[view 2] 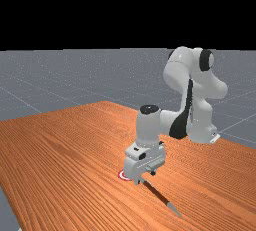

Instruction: Pick up the pen and put it to the marker

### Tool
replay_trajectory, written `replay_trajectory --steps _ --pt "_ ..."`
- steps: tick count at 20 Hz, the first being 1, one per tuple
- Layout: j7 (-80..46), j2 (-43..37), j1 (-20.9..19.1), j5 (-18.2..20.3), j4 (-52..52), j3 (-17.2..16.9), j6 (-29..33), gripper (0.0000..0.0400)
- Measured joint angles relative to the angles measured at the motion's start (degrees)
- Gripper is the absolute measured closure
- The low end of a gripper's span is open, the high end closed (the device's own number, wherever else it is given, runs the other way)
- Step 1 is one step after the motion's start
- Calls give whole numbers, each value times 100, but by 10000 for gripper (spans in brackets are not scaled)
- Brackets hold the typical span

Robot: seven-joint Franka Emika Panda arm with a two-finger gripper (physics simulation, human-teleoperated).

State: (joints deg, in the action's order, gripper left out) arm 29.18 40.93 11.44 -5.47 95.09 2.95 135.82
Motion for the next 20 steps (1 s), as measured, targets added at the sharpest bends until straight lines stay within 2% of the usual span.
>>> replay_trajectory --steps 1,3,5,8,9,10,11,12,15,19,20 --pt "-543 -98 214 -53 244 -146 459 1" --pt "-670 -30 352 -68 118 -127 396 0" --pt "-548 -376 389 -186 783 -95 837 0" --pt "-223 -691 310 -201 1337 32 990 0" --pt "-316 -658 315 -197 1321 -7 1024 0" --pt "-627 -574 479 -336 1244 -185 972 0" --pt "-398 -421 315 -126 1096 -9 855 0" --pt "-375 -262 302 -108 982 5 818 0" --pt "-291 -65 304 -248 1150 -36 1365 0" --pt "-52 -126 124 -258 1286 -22 1441 0" --pt "-148 -37 109 -155 1108 -16 1165 157"
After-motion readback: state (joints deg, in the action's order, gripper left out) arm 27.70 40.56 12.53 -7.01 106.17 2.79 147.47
